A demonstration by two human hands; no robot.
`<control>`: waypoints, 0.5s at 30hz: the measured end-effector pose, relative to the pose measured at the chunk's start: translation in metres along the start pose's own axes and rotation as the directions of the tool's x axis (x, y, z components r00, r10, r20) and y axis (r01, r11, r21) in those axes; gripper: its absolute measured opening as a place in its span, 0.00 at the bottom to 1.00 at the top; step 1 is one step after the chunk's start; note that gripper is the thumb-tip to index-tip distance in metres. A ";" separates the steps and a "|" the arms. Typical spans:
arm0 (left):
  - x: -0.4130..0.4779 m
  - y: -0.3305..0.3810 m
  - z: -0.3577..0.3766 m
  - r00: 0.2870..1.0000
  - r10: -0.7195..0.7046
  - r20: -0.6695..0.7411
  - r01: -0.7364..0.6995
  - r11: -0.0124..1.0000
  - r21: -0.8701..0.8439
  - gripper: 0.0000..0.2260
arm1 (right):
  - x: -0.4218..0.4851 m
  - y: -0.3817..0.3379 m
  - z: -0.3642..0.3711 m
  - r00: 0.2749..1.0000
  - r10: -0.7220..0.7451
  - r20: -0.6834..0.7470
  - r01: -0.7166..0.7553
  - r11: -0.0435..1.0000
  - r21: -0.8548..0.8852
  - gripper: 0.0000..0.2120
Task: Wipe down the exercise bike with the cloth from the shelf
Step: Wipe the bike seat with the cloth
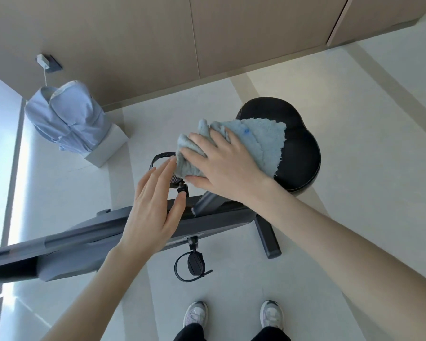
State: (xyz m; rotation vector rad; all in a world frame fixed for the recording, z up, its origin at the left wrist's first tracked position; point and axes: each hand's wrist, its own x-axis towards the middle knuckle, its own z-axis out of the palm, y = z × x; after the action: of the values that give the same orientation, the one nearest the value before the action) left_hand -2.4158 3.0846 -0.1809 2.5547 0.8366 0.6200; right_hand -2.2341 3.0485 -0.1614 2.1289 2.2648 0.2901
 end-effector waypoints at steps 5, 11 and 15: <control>0.000 0.010 -0.003 0.999 -0.004 0.039 0.000 0.995 0.095 0.24 | -0.018 0.016 0.006 1.000 -0.004 0.009 0.004 1.000 -0.027 0.28; 0.003 0.043 0.011 0.995 -0.055 0.088 0.032 0.970 0.243 0.22 | -0.076 0.056 0.002 0.993 0.115 0.026 -0.115 0.993 -0.003 0.28; 0.003 0.062 0.010 0.971 -0.203 0.129 0.151 0.932 0.331 0.23 | -0.101 0.063 -0.003 0.984 0.178 0.004 -0.177 0.980 0.088 0.26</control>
State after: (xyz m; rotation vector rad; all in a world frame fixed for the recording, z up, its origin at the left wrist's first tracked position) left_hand -2.3801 3.0384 -0.1585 2.7223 1.1753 0.2314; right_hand -2.1654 2.9518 -0.1603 2.3816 2.1304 0.2010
